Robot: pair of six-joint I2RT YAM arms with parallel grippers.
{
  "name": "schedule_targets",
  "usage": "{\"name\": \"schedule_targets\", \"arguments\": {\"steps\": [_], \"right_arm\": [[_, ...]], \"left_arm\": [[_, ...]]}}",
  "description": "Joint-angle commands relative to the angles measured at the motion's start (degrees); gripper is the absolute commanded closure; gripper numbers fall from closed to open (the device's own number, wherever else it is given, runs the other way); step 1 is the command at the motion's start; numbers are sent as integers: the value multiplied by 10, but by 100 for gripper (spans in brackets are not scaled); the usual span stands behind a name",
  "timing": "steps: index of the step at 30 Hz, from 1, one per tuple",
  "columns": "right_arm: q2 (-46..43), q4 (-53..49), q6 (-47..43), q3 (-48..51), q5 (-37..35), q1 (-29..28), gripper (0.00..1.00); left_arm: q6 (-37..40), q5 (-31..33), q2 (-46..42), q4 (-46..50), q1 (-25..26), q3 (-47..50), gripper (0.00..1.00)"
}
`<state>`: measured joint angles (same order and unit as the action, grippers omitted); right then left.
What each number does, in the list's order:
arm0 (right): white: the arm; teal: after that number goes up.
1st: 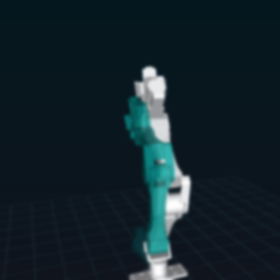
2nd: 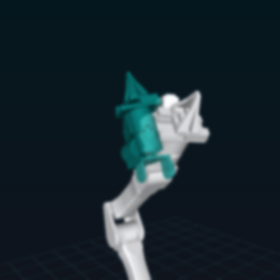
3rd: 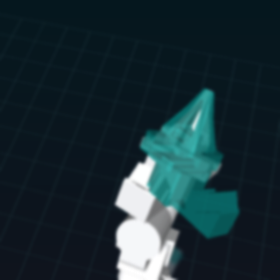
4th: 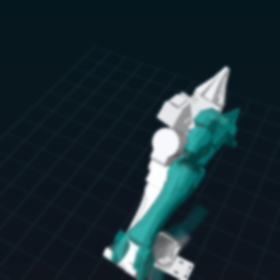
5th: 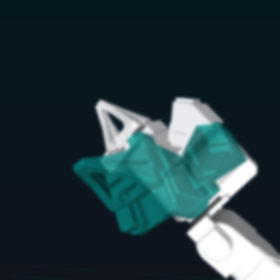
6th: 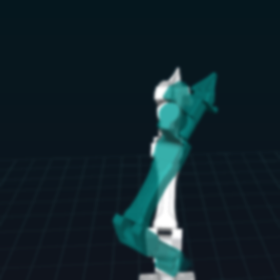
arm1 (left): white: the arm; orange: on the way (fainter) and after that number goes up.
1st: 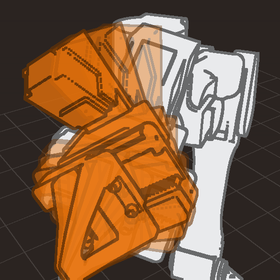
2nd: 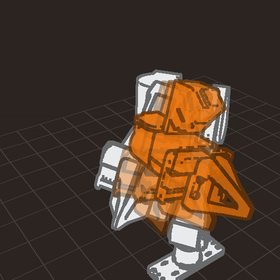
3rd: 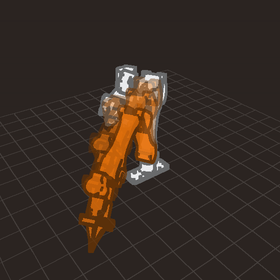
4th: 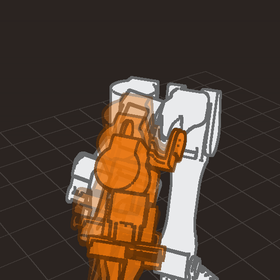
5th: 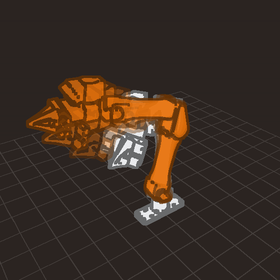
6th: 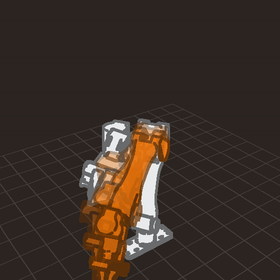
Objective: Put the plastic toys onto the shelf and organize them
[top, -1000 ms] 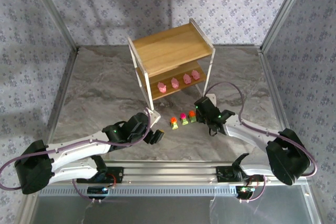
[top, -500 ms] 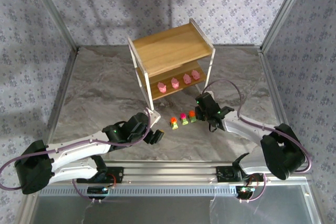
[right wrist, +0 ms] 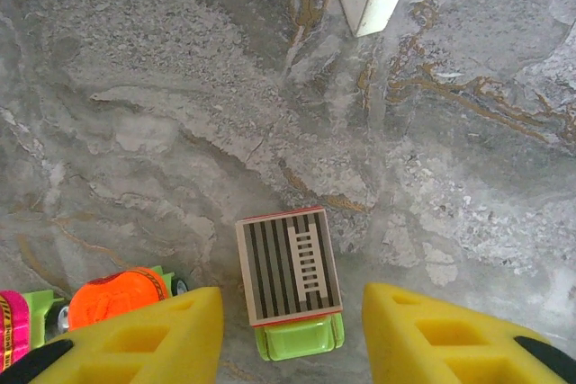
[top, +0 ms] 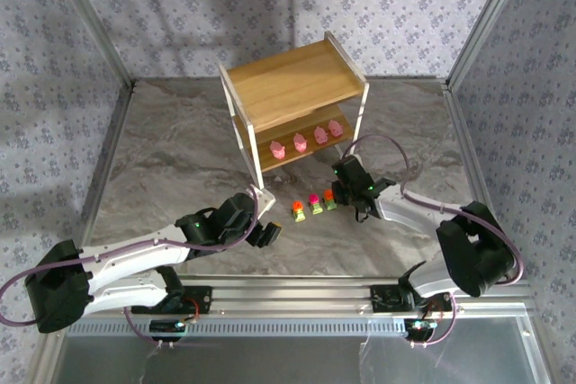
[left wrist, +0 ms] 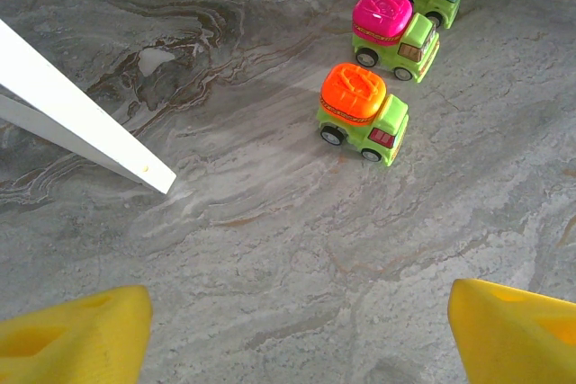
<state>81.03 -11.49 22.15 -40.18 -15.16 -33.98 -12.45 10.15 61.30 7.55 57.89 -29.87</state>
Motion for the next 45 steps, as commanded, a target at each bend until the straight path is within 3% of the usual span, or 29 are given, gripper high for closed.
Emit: {"name": "schedule_targets", "arguments": {"steps": [1, 45], "right_arm": [[10, 2, -12, -17, 4, 4, 54], [50, 22, -22, -14, 15, 15, 67]], "left_arm": [[4, 11, 5, 4, 5, -19, 15], [3, 9, 12, 6, 5, -22, 15]]}}
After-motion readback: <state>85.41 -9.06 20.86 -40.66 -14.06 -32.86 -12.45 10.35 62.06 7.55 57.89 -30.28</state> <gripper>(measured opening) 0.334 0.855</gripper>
